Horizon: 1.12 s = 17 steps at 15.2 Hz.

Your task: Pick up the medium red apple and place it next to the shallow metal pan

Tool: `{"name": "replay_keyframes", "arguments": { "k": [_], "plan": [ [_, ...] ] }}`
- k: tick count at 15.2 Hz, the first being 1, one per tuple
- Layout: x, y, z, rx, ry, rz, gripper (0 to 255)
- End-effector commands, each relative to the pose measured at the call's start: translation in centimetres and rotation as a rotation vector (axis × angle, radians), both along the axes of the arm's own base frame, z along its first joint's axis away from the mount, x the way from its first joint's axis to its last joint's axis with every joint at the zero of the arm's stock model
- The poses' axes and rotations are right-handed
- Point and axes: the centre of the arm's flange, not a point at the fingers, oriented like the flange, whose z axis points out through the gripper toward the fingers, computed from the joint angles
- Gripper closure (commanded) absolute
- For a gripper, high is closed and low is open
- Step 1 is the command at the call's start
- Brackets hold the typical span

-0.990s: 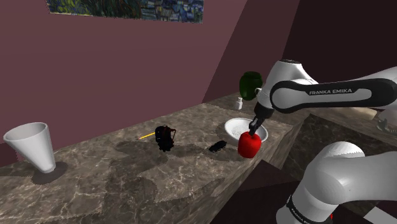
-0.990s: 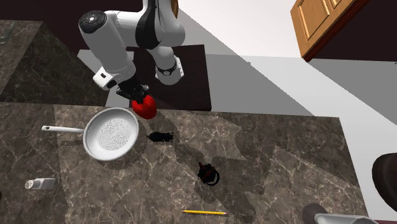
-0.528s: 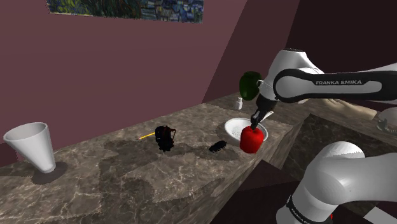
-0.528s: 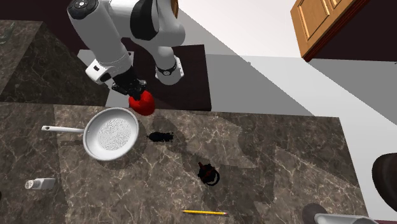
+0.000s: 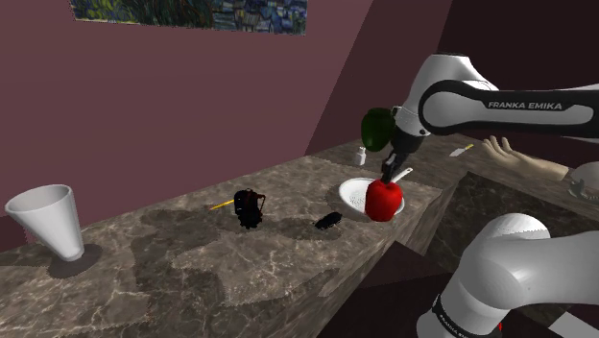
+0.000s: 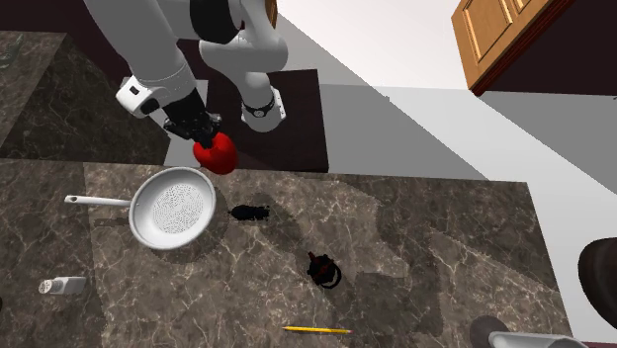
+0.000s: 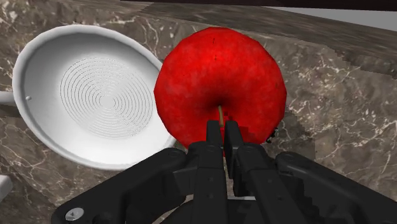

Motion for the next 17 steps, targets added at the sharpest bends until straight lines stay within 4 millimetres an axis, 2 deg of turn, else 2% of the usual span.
{"name": "replay_keyframes", "arguments": {
  "k": [1, 17],
  "plan": [
    [0.0, 0.0, 1.1, 0.000, 0.000, 0.000, 255],
    [0.0, 0.0, 9.5, 0.000, 0.000, 0.000, 255]
  ]
}}
